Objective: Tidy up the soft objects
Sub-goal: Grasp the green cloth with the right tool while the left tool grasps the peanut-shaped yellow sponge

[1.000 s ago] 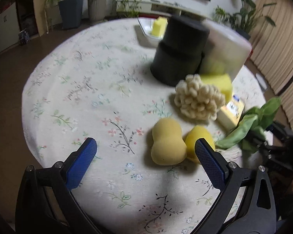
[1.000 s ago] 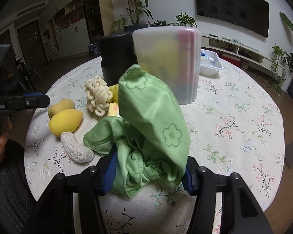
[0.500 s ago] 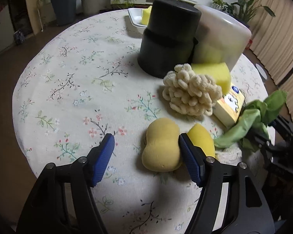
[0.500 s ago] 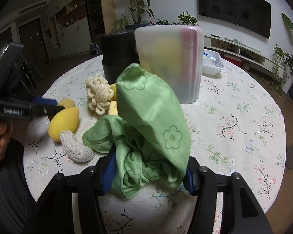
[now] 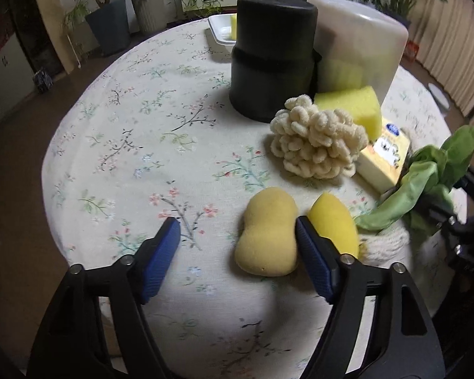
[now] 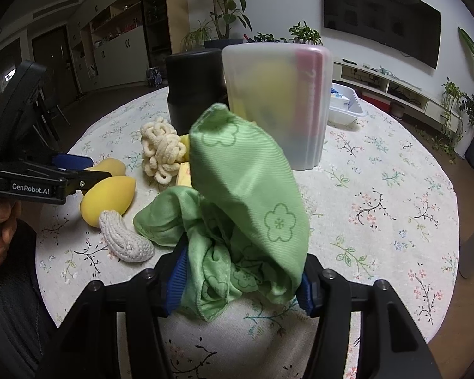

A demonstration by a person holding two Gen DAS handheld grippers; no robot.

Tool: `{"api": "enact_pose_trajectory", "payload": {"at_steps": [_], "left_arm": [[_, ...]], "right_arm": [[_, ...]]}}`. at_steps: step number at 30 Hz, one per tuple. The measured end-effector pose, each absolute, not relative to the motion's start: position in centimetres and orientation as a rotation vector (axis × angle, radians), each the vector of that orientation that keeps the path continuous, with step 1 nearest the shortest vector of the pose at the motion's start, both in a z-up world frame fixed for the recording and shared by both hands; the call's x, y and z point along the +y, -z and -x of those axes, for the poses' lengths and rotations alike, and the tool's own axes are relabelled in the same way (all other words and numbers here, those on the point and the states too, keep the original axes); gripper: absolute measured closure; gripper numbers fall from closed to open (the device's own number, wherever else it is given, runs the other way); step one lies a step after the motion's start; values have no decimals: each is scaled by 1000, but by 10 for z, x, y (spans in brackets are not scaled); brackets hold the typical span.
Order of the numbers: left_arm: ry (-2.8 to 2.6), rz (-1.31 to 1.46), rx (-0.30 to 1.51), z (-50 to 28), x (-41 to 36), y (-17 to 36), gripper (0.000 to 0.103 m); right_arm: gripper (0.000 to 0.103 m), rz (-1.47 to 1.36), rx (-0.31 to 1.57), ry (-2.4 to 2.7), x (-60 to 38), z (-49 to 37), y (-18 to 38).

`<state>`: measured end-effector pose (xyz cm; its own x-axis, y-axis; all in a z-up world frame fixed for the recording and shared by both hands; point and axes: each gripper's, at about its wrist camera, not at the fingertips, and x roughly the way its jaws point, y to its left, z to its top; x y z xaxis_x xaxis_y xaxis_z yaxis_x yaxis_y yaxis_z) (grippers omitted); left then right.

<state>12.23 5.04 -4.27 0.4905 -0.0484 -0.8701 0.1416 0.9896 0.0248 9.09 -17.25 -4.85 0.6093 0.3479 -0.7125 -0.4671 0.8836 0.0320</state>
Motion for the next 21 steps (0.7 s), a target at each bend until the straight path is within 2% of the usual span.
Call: {"api": "enact_pose_trajectory", "payload": {"at_steps": [5, 7, 12, 13, 14, 15, 17, 18, 21], "left_arm": [[203, 62, 1136, -130, 70, 46, 27], [199, -8, 1140, -134, 63, 46, 24], [235, -85, 1145, -146, 52, 48, 24], [240, -110, 1150, -146, 49, 47, 29], [252, -128, 1155, -146, 45, 46, 40], [267, -143, 1157, -145, 40, 44, 45], [295, -161, 1163, -142, 33, 43, 67], [306, -162, 1165, -140, 31, 43, 70], [293, -160, 1166, -138, 28, 43, 70]], "right_arm": [[43, 156, 788, -475, -174, -91, 49], [43, 157, 787, -475, -174, -91, 48], [43, 161, 787, -476, -173, -91, 48], [43, 161, 787, -476, -173, -91, 48], [43, 163, 786, -476, -173, -90, 48], [43, 165, 785, -475, -173, -91, 48], [43, 166, 786, -476, -172, -92, 48], [43, 166, 786, -476, -172, -92, 48], [43, 167, 785, -477, -172, -91, 48]]}}
